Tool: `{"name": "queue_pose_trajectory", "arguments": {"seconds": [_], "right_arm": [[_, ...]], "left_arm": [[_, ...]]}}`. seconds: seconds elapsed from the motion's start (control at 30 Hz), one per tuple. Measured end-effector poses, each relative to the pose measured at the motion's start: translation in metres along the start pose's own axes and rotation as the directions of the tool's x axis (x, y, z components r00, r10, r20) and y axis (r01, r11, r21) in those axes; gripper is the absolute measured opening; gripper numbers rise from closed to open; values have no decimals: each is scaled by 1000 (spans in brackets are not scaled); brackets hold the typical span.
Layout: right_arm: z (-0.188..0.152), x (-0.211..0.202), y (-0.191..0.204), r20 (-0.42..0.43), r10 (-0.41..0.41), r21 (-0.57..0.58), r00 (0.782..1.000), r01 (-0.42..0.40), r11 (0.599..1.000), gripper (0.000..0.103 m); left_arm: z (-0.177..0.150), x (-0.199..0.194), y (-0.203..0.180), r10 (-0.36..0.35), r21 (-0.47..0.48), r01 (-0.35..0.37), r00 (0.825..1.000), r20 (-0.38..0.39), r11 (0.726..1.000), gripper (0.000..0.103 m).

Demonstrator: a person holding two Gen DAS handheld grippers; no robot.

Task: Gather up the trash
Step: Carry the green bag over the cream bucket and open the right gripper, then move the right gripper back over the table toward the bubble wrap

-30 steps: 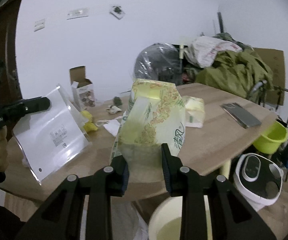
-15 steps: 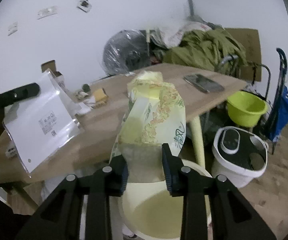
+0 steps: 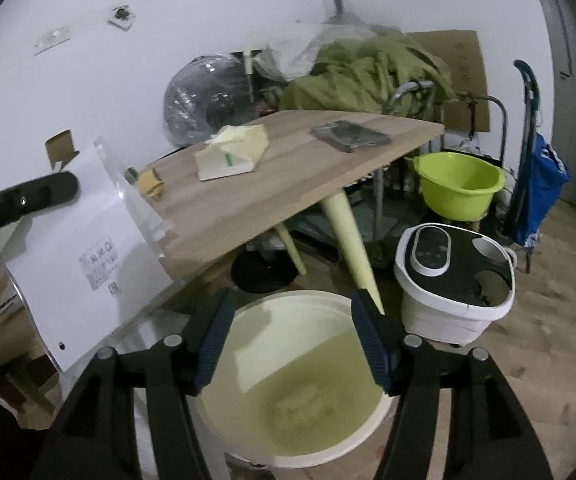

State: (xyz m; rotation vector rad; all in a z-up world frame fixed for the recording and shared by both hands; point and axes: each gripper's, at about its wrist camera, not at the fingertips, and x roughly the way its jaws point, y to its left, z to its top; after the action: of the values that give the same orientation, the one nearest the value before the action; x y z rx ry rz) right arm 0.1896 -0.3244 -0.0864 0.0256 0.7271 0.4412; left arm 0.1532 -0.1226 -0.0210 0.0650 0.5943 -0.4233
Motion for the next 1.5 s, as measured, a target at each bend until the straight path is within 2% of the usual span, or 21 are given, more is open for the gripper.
{"name": "queue_pose_trajectory", "arguments": {"seconds": [0.2, 0.3, 0.4, 0.47, 0.53, 0.57, 0.63, 1.07, 1.5], "right_arm": [[-7, -6, -25, 5, -59, 51, 998, 59, 997, 59], [-10, -9, -38, 7, -84, 81, 996, 83, 993, 59], [-14, -14, -49, 7, -107, 94, 994, 106, 990, 59], [-14, -15, -53, 8, -117, 100, 993, 115, 988, 59], [-14, -14, -55, 4, -121, 102, 993, 120, 988, 59], [-14, -14, -55, 3, -123, 100, 992, 123, 987, 59], [-12, -12, -55, -1, -123, 99, 992, 122, 988, 59], [2, 1, -32, -5, -83, 48, 997, 83, 995, 59], [26, 12, 23, -1, -36, -55, 999, 36, 998, 59]], "left_arm": [[9, 46, -18, -64, 38, 66, 997, -50, 997, 11], [10, 66, -18, -102, -2, 102, 992, -78, 995, 11], [6, 91, -15, -108, -46, 102, 985, -134, 994, 11], [3, 103, -11, -100, -67, 90, 981, -168, 994, 18], [0, 109, -8, -104, -90, 89, 978, -179, 992, 35], [-1, 110, -6, -108, -97, 91, 978, -181, 991, 38], [-1, 109, -5, -109, -106, 91, 978, -179, 990, 46], [-3, 72, 12, -44, -108, 30, 991, -125, 994, 47], [-18, 25, 53, 32, -181, -47, 996, -87, 982, 48]]}}
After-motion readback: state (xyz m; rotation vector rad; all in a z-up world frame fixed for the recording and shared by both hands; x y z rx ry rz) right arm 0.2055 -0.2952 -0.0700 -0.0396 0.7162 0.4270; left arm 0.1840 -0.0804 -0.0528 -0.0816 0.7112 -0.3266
